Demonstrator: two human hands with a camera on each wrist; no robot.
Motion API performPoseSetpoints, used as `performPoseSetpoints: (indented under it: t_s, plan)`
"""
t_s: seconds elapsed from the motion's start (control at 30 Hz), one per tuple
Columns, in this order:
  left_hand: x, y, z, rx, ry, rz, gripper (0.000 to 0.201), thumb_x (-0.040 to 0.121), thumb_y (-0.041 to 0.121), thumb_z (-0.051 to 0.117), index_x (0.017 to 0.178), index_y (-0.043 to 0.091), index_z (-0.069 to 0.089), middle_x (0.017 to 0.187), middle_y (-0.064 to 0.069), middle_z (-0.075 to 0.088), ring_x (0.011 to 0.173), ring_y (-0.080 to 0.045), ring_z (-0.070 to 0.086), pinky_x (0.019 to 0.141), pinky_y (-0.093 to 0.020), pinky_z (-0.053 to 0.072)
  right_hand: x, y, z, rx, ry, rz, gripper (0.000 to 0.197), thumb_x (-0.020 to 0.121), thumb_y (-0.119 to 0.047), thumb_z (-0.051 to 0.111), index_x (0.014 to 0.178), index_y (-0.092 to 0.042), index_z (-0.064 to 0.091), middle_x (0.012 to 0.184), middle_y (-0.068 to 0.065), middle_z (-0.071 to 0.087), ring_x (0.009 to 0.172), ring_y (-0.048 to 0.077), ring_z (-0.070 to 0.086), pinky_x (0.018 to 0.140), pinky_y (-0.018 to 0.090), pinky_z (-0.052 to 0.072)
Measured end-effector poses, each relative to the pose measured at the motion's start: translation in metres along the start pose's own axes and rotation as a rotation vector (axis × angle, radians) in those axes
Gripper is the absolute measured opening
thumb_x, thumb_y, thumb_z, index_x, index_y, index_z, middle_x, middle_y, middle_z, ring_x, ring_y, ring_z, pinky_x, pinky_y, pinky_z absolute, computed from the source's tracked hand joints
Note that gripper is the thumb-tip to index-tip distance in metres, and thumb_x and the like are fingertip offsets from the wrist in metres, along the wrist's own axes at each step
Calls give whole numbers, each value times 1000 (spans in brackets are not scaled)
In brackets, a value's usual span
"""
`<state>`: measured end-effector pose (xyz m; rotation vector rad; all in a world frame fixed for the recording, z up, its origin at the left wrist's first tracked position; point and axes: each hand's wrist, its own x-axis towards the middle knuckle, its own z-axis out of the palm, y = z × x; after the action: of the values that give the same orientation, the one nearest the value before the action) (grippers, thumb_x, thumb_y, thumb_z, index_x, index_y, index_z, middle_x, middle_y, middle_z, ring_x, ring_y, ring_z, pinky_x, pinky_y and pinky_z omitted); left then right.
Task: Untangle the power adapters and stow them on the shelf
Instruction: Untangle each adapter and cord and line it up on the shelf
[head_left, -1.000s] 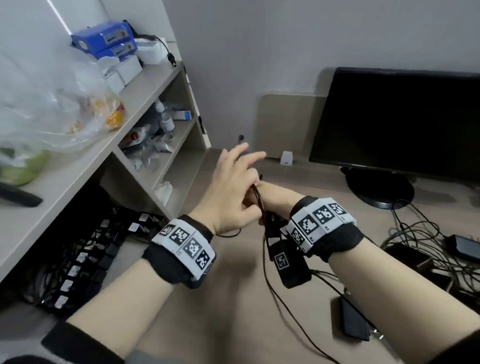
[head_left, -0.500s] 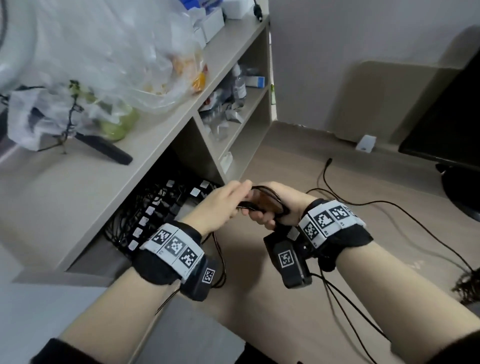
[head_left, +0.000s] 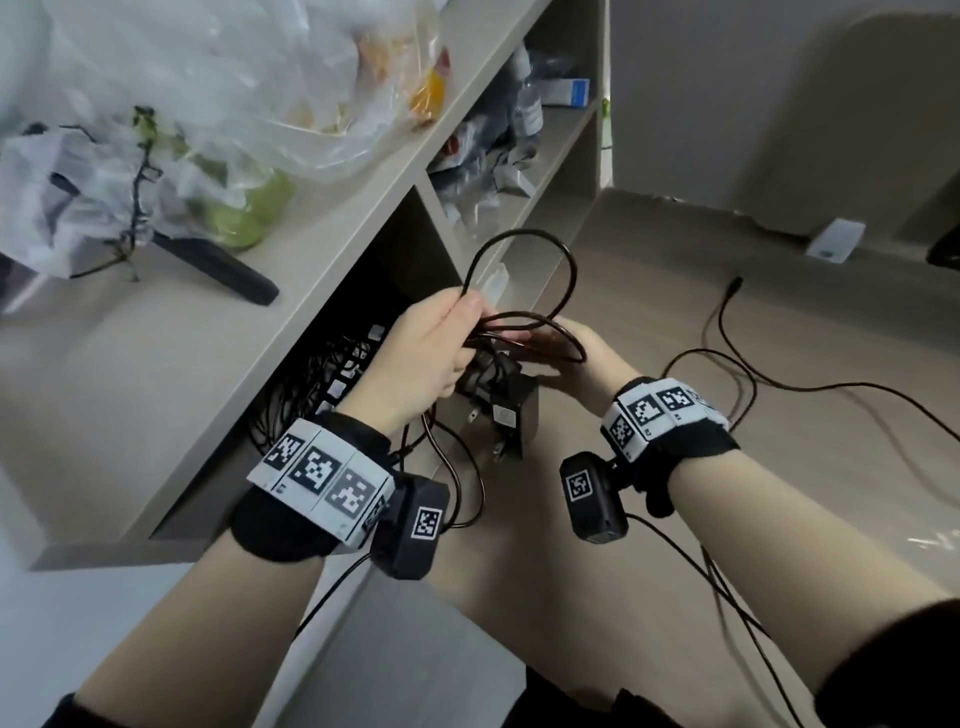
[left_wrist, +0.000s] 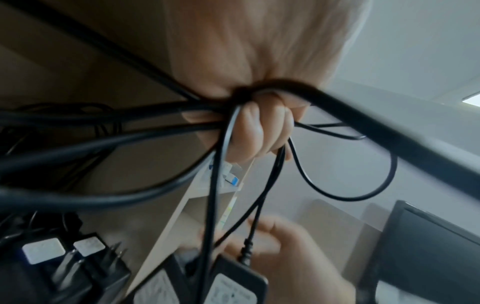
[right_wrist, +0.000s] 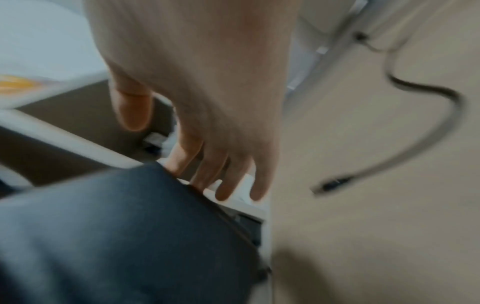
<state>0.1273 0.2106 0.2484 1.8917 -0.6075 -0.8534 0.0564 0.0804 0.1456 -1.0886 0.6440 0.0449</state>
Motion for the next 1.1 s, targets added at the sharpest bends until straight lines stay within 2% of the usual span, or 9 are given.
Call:
performPoseSetpoints:
  t_s: [0.07,0.17,0.33,0.4,0.47,0.53,0.67,0.8,1.1]
  plan:
    - [3,2,-4,0,1,3,30,102,28,32,91,7,51,39,11,29,31,-1,19,34,-12,15,6,24,-6,176,-92,127,25,90,-28,49,99,-20,71,108,3,71,105,19,61,101,44,36]
    - [6,4,-2,-3,22,19,29,101,28,32,92,8,50,42,12,28,32,-2,18,36,-12,16,3,47,-9,423,-191,313,49,75,-50,57,110,-18,68,107,9,68,99,28,62,90,42,44]
    - [14,-4,1,105,108,38,34,101,29,30,80,15,53,42,11,34,30,0,25,36,-15,20,-1,67,-20,625,-425,364,56,69,-58,60,110,-20,67,106,8,68,94,33,67,84,48,50]
    - [16,-9,-2,195,163,21,41,103,30,25,76,17,54,35,13,42,29,1,36,35,-9,27,2,67,-25,557,-341,407,44,75,-55,54,104,-22,62,95,5,66,74,24,69,73,39,53]
    - [18,-14,-8,398,226,2,48,103,32,23,77,17,60,44,16,53,47,4,51,51,-9,40,7,66,-25,454,-185,470,27,83,-48,51,91,-23,57,84,2,59,62,16,63,70,32,49]
    - [23,-22,-20,780,241,-35,52,101,37,25,79,13,65,66,3,61,72,-17,57,70,-23,43,13,66,-19,392,-83,527,21,87,-43,50,80,-24,53,76,0,54,63,14,57,67,29,44]
    - [37,-41,-36,1284,164,-114,50,97,39,32,69,9,62,76,-11,65,82,-32,61,65,-30,45,26,64,5,271,-17,645,22,87,-41,53,78,-21,52,72,2,57,66,17,56,64,29,46]
    - [56,-58,-46,1435,152,-193,40,94,36,36,86,17,70,82,-6,66,87,-30,63,63,-27,39,33,59,32,292,39,671,24,87,-38,56,79,-16,51,73,5,60,67,19,58,66,31,47]
    - [73,-82,-62,1588,222,-307,37,98,36,36,117,21,63,116,-8,63,112,-30,53,89,-35,38,52,65,81,351,20,697,26,89,-40,49,87,-15,57,81,4,63,77,20,60,67,30,49]
